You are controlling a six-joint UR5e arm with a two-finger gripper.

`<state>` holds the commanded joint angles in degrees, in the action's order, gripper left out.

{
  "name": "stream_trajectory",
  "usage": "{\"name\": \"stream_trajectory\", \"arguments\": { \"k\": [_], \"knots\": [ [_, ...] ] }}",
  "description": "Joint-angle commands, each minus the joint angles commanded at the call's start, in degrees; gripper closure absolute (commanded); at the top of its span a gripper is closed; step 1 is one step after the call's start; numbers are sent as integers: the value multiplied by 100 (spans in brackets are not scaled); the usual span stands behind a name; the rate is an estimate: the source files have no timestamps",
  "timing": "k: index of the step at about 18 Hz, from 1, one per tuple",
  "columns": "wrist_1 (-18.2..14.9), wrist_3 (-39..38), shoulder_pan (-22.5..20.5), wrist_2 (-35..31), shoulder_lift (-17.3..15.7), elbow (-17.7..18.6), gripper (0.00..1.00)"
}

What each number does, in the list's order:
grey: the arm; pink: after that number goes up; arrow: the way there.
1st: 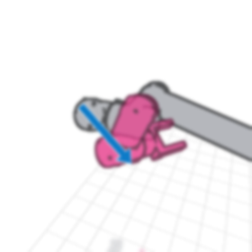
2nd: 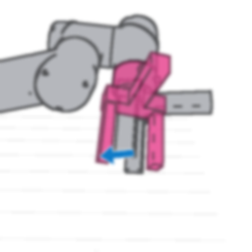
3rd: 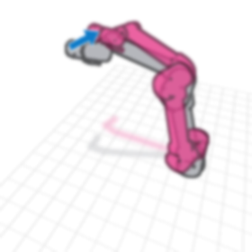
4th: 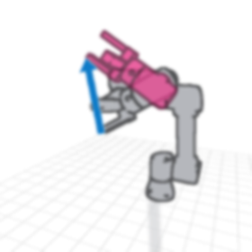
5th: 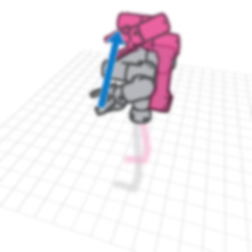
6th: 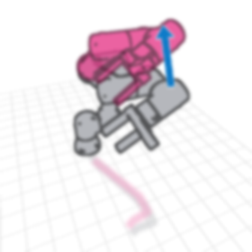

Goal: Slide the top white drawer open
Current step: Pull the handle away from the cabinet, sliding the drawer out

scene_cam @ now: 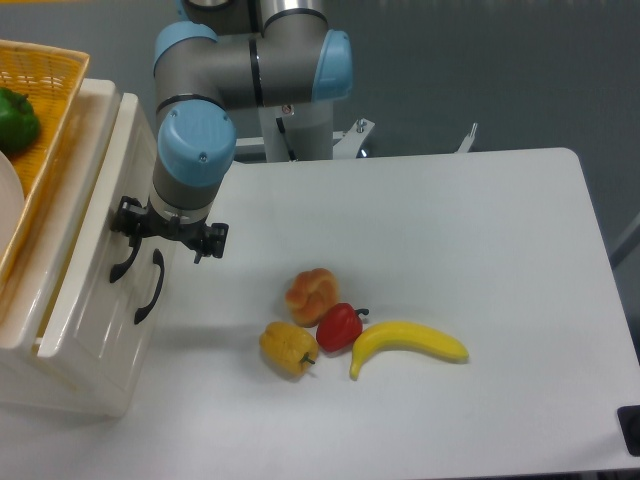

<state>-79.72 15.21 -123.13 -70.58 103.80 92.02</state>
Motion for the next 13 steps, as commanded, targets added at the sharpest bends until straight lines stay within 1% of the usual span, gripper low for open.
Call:
{"name": "stream_trajectory", "arguments": {
  "k": [6,10,13],
  "knots": [
    [0,0,-79,-9,0,-9,0],
    [0,17,-237,-9,-9,-26,0],
    [0,254,-369,-9,0,-9,0]
  ]
}}
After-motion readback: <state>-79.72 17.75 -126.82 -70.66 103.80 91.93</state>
